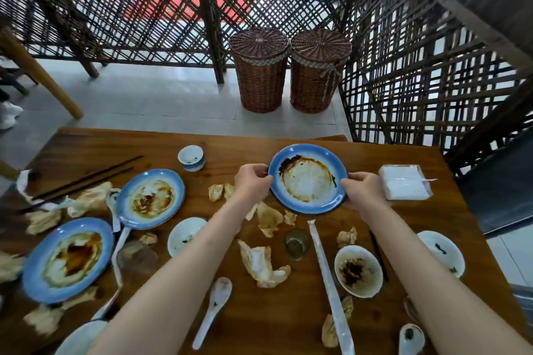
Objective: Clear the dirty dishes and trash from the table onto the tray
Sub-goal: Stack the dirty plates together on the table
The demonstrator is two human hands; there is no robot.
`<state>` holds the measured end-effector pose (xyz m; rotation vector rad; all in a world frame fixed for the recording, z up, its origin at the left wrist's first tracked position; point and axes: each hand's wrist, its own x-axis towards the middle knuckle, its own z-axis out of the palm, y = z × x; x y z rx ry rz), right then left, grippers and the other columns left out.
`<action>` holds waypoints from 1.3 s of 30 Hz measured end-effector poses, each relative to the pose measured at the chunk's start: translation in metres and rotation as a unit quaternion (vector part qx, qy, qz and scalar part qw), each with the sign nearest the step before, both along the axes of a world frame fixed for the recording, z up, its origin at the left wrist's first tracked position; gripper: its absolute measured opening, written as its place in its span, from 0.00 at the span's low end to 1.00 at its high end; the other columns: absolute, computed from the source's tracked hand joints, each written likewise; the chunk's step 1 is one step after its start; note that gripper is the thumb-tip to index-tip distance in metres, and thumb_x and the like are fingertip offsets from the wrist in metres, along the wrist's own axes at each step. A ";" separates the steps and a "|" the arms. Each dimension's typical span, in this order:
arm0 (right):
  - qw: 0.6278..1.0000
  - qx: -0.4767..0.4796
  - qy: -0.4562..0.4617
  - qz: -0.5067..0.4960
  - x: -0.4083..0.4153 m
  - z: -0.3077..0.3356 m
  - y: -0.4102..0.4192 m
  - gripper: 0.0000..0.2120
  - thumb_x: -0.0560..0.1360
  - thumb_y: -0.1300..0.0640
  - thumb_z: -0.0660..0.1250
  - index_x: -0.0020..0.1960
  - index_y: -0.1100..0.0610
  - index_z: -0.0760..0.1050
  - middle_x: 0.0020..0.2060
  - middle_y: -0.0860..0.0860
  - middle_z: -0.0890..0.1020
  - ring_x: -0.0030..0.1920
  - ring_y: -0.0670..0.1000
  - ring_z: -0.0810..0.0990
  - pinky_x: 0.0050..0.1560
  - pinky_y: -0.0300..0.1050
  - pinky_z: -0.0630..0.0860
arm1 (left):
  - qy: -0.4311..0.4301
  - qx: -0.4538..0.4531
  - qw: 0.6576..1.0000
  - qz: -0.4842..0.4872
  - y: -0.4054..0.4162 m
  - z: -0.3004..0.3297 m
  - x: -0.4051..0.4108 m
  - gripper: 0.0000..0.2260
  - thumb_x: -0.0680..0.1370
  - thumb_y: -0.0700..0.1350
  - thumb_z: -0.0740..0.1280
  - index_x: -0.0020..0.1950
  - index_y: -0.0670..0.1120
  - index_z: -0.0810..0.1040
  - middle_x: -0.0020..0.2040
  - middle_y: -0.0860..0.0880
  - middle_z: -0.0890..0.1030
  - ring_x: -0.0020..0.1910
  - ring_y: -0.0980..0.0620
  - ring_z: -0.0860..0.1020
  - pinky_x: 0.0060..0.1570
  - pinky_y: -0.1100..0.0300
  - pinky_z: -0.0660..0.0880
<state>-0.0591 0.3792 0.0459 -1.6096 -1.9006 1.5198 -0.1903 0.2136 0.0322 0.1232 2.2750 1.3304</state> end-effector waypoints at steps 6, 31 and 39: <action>0.999 -0.013 0.031 0.004 -0.037 0.017 -0.076 0.17 0.71 0.63 0.70 0.59 0.60 0.74 0.50 0.56 0.80 0.47 0.54 0.81 0.43 0.52 0.82 | 0.003 -0.001 1.000 -0.009 -0.082 0.020 -0.045 0.14 0.74 0.40 0.68 0.59 0.44 0.79 0.50 0.46 0.82 0.45 0.49 0.81 0.44 0.54 0.81; 0.997 -0.035 -0.070 0.024 -0.204 -0.074 -0.311 0.16 0.72 0.67 0.64 0.60 0.60 0.75 0.55 0.57 0.79 0.54 0.58 0.78 0.52 0.55 0.79 | 0.027 -0.116 0.992 -0.036 -0.309 -0.059 -0.196 0.08 0.75 0.39 0.67 0.37 0.50 0.76 0.33 0.57 0.76 0.33 0.60 0.73 0.39 0.59 0.75; 0.985 0.005 -0.161 0.062 -0.218 -0.079 -0.314 0.16 0.75 0.66 0.62 0.62 0.63 0.71 0.57 0.60 0.76 0.56 0.60 0.76 0.52 0.55 0.79 | 0.066 -0.150 0.984 -0.074 -0.308 -0.058 -0.203 0.06 0.75 0.41 0.67 0.41 0.51 0.79 0.38 0.53 0.80 0.37 0.57 0.77 0.33 0.61 0.73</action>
